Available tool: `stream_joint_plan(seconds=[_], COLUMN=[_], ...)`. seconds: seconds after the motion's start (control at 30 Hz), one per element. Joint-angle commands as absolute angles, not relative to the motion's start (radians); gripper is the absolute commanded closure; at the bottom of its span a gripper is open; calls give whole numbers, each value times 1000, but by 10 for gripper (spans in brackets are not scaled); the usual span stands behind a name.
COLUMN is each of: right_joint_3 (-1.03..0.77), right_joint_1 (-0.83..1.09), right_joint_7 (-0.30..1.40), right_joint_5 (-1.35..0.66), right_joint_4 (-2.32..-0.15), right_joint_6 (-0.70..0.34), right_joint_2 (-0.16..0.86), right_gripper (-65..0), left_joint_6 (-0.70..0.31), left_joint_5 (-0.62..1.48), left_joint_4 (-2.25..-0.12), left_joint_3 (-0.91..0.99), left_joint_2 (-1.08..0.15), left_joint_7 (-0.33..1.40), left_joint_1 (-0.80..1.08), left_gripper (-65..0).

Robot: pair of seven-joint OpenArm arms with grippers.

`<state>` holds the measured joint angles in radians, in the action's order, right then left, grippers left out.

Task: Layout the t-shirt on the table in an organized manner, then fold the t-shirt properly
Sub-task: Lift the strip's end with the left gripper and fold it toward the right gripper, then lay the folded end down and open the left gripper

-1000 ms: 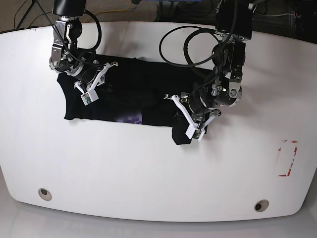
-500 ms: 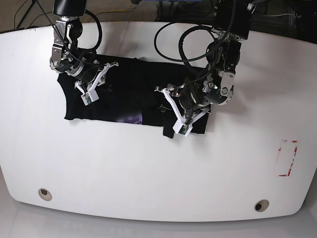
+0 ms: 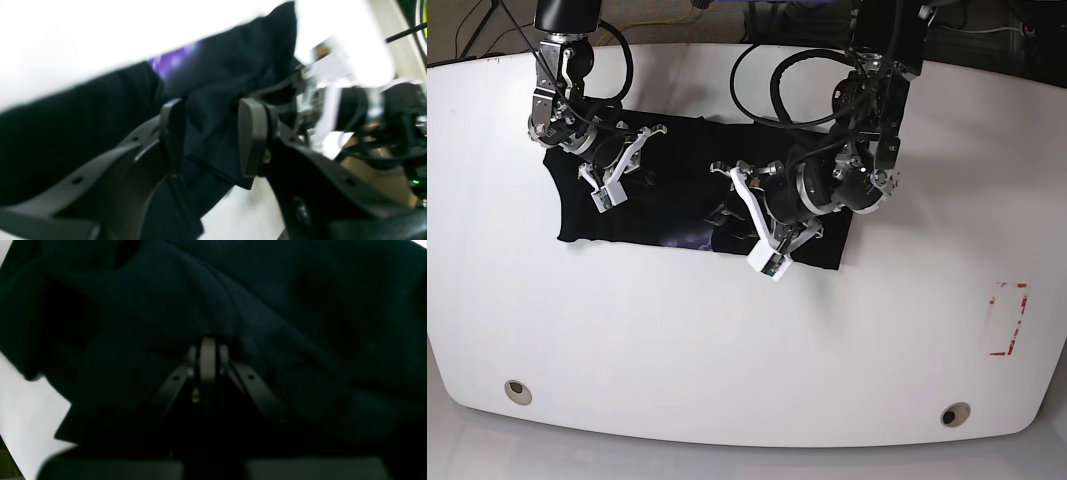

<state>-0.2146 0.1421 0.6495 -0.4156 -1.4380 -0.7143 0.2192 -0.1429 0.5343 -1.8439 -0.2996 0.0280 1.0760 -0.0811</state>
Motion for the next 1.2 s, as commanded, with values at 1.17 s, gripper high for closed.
stream_joint_plan(seconds=[1.17], right_joint_3=[-216], right_joint_1=[96], right_joint_7=[720], right_joint_5=[-343], right_joint_4=[-1532], right_joint_6=[-698], right_joint_2=[179], right_gripper=[-3], left_joint_6=[-206], left_joint_5=[541], left_joint_4=[-1601], left_joint_3=[-67], left_joint_2=[-213], left_joint_7=[854], left_joint_1=[-99], left_gripper=[0])
